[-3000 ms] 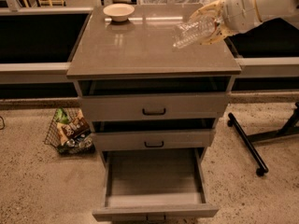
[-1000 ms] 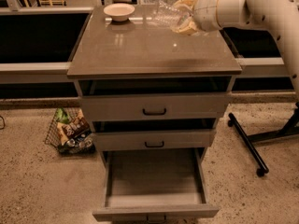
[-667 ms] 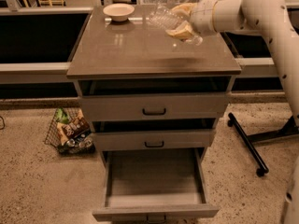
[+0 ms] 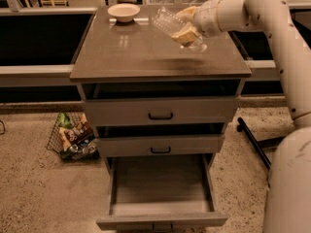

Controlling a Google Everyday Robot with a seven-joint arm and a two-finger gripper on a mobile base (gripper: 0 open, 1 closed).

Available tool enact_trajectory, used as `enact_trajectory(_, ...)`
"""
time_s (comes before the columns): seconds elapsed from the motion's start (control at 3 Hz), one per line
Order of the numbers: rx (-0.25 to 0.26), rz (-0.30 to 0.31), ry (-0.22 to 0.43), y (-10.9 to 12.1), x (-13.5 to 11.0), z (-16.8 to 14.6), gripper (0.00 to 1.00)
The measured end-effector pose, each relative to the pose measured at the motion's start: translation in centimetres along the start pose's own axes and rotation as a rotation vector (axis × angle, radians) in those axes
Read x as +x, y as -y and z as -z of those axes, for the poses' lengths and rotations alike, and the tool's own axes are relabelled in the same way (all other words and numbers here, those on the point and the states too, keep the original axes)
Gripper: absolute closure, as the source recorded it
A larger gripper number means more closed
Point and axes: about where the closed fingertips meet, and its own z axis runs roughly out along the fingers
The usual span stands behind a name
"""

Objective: Pick water bottle from bottom drawer and place on counter

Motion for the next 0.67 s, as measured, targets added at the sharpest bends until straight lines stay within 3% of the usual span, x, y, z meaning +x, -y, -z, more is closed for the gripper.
enact_trajectory(0.67, -0.108, -0.099, -0.128, -1.8, 3.5, -3.1, 1.0)
